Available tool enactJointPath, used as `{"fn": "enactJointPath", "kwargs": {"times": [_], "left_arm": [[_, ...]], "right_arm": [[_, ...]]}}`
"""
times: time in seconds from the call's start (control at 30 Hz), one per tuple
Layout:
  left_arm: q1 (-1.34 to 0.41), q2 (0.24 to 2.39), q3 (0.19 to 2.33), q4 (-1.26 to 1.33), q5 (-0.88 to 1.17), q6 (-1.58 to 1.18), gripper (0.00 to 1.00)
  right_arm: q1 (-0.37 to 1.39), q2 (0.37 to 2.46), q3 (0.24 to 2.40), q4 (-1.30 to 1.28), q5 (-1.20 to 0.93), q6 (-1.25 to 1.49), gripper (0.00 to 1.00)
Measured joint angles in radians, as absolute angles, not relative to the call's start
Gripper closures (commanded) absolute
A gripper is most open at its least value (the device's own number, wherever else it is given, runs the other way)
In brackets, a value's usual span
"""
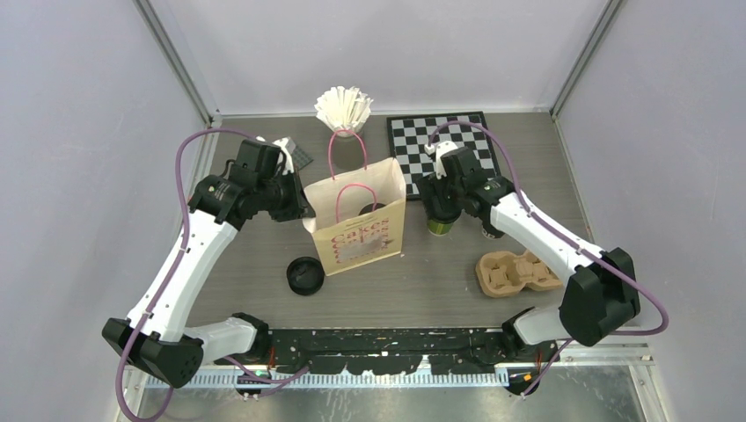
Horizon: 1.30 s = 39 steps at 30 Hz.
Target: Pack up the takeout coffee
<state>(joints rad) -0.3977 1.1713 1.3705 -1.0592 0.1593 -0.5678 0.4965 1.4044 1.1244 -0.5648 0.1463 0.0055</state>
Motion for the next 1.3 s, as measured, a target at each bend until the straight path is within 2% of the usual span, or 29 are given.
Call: {"fn": "enactJointPath", "kwargs": {"times": [0.2, 0.73, 1.13, 1.3], "left_arm": [[-0.398, 1.172, 1.370, -1.059, 0.177, -0.568, 1.00], [-0.397, 1.180, 1.370, -1.059, 0.189, -0.568, 1.00], [-0.397, 1.189, 1.373, -1.058, 0.203, -0.568, 1.00], [-0.397, 1.196, 1.374, -1.056, 0.205, -0.568, 1.00]], "right_arm": [[0.495, 1.361, 1.002, -0.426, 0.147, -0.032, 0.03], [0.483, 1.352, 0.956, -0.320, 0.134, -0.052, 0.13], [0.480, 1.328, 0.909, -0.264, 0.115, -0.050, 0.12], [0.480, 1.328, 0.905, -0.254, 0.114, -0.049, 0.08]]}}
